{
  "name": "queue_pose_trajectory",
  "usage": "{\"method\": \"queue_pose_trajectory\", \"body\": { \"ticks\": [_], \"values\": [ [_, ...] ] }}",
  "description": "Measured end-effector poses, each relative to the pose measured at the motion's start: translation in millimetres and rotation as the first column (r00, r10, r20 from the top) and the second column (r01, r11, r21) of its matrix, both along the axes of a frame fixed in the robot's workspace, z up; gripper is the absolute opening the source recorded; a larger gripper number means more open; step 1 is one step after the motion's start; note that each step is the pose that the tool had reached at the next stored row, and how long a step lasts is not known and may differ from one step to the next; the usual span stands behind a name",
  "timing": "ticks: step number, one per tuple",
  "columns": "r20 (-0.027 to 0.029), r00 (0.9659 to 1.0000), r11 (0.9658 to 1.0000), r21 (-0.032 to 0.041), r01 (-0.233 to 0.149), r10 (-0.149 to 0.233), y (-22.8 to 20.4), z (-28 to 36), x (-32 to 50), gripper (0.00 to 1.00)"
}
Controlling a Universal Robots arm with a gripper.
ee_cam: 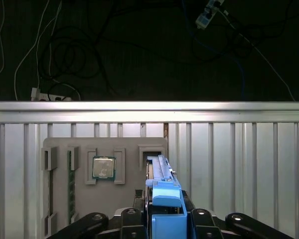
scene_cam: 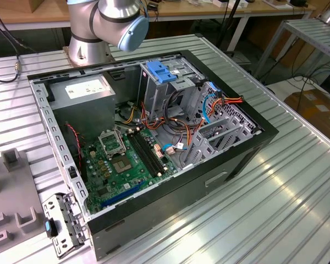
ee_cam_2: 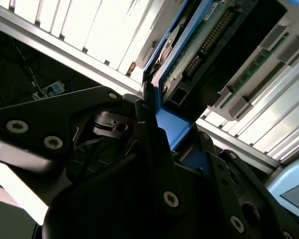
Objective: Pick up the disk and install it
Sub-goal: 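Pick up the disk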
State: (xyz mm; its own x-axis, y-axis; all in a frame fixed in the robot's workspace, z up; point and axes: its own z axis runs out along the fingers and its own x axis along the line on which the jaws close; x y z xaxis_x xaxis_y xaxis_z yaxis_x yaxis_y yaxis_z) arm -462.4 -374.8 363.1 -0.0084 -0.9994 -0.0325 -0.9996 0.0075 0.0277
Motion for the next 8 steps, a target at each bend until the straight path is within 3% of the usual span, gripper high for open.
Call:
{"method": "queue_pose_trajectory", "body": {
  "ticks": [8],
  "values": [
    [-0.0001, 1.0, 1.0, 0.0, 0.0, 0.0, 0.0, 5.1, 0.0, 0.37]
  ]
}}
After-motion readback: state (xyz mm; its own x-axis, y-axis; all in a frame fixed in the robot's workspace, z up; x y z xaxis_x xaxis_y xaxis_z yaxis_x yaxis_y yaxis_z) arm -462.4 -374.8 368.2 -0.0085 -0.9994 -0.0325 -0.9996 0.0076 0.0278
